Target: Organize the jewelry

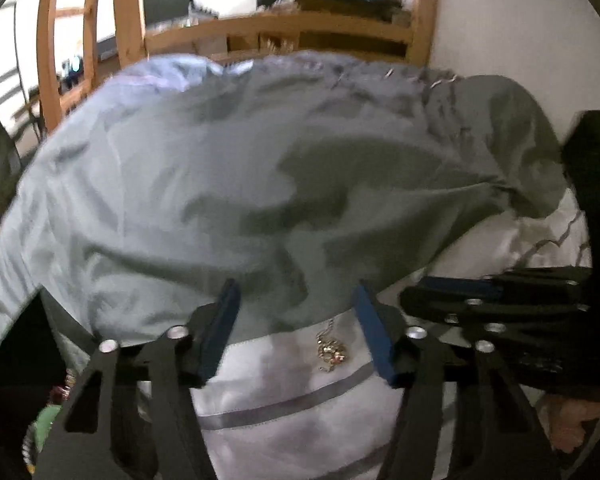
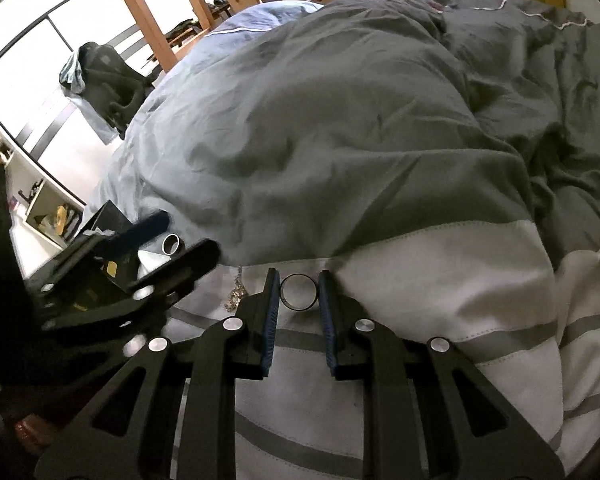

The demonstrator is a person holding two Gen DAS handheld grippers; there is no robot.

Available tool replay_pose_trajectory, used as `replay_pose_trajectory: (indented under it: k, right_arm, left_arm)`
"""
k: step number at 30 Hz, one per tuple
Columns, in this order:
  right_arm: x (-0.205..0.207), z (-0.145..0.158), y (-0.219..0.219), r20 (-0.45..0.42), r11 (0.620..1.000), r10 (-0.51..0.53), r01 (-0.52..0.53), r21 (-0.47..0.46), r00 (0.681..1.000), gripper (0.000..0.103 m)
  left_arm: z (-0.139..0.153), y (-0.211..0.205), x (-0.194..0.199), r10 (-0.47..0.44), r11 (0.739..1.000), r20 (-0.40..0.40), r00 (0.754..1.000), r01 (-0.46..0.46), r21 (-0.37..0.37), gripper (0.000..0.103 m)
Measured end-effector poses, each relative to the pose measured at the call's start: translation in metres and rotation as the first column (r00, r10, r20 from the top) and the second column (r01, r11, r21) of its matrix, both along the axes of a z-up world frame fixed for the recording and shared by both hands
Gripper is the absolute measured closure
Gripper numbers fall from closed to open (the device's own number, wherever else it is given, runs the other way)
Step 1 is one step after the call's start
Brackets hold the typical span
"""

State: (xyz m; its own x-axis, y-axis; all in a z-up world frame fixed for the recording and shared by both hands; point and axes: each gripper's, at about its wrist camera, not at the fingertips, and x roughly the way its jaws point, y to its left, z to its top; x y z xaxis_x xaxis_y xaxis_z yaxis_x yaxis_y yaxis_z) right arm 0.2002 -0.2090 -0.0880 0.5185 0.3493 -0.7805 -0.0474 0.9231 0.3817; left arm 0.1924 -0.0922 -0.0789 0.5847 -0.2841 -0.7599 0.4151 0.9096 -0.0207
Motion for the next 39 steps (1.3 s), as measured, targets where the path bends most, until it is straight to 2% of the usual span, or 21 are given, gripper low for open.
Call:
replay_pose_trajectory:
  k: [1,2,4,7,10,16,21,30,32,34,39]
  right_arm:
    - [0.0,0.001,0.0,0.0,1.0,0.002,-0.002,-0.002,1.0,0.083]
    - [-0.001,-0.003,0.004,-0.001,1.0,0.004,-0.004,-0.004,1.0,0.083]
    - [0.0,-0.004,0.006,-0.004,1.0,0.008,-0.008,-0.005,1.0,0.083]
    - [0.0,-0.005,0.006,-0.007,1.0,0.013,-0.013,-0.005,1.0,0.083]
    - [0.0,-0.005,0.008,-0.007,1.0,0.016,-0.016,-0.003,1.0,0.083]
    - [-0.003,-0.004,0.007,0.001,1.0,0.023,-0.023,0.013,1.0,0.083]
    - [-0.005,-0.002,0.01,0.017,0.999,0.045,-0.045,0.023,0.999,0.083]
    - [-0.008,0.002,0.015,0.059,0.994,0.094,-0.097,0.048,0.994,0.083]
    - [-0.007,0.003,0.02,0.062,0.992,0.112,-0.115,0.042,0.992,0.083]
    - [-0.004,0.0,0.027,0.05,0.989,0.143,-0.144,0.028,0.989,0.082]
    - [0.013,-0.02,0.062,-0.057,0.964,0.257,-0.26,-0.052,0.965,0.082]
  left_arm:
    - [-0.005,0.001,0.007,0.023,1.0,-0.028,0.999,-0.023,0.007,0.064]
    - [-0.009,0.003,0.012,0.048,0.999,-0.042,0.998,-0.047,0.02,0.068]
    - [-0.014,0.009,0.018,0.099,0.995,-0.043,0.994,-0.097,0.038,0.083]
    - [-0.017,0.016,0.022,0.133,0.991,-0.057,0.989,-0.131,0.035,0.094]
    - [-0.028,0.024,0.029,0.136,0.991,-0.151,0.979,-0.137,0.005,0.101]
    - [-0.026,0.038,0.024,0.109,0.988,-0.197,0.974,-0.127,-0.085,0.102]
    - [-0.019,0.044,0.019,0.107,0.984,-0.196,0.975,-0.131,-0.117,0.103]
    - [0.025,0.081,-0.025,0.1,0.972,-0.101,0.99,-0.119,-0.202,0.103]
    - [0.026,0.083,-0.029,0.103,0.975,-0.093,0.99,-0.12,-0.188,0.103]
    - [0.019,0.079,-0.027,0.1,0.984,-0.101,0.99,-0.113,-0.135,0.103]
    - [-0.003,0.059,-0.013,0.09,0.996,-0.124,0.988,-0.091,-0.005,0.098]
